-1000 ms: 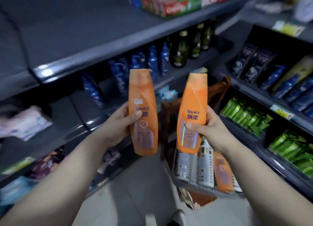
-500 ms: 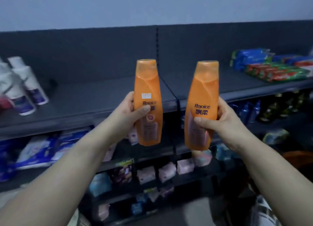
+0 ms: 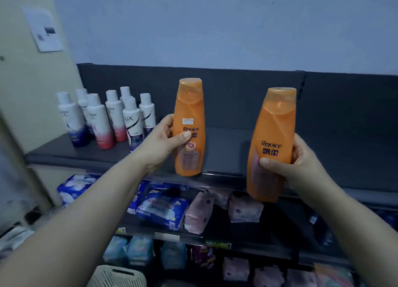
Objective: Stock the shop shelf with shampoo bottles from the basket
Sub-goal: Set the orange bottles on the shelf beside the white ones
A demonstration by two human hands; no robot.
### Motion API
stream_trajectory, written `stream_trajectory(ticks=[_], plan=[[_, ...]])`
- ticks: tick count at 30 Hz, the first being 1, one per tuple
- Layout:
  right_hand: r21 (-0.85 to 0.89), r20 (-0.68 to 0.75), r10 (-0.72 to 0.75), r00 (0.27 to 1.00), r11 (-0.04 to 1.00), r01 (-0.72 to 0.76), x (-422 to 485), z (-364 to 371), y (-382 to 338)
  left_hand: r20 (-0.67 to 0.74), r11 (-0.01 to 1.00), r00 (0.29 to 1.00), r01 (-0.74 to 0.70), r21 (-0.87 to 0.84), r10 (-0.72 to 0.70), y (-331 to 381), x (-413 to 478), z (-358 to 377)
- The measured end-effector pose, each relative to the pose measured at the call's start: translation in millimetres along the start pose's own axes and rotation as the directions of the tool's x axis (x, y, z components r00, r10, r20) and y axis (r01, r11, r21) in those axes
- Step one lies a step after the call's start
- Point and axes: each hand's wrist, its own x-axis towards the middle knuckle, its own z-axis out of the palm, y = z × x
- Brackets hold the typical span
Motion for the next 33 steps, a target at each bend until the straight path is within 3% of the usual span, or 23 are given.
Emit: stream_trajectory(ticks=[7, 19, 25, 33], plan=[[0.066, 0.103, -0.070, 0.992, 0.996, 0.063, 78, 34, 7, -0.083, 0.999, 0.996, 0.045, 0.023, -0.043, -26, 40, -38], [0.129, 0.259, -0.123, 0.958, 0.987, 0.092, 200, 105, 54, -0.007, 0.990, 0.991, 0.132, -0.044, -0.133, -52, 67, -74], [0.117, 0.377, -0.079, 0.923, 0.992, 0.037, 223, 144, 78, -0.020, 0.989, 0.992, 0.119, -0.091, -0.121, -60, 64, -71], [0.047, 0.372, -0.060, 0.926, 0.998, 0.046, 238, 185, 85, 0.023, 0.990, 0.994, 0.106, -0.095, -0.104, -57, 63, -77]])
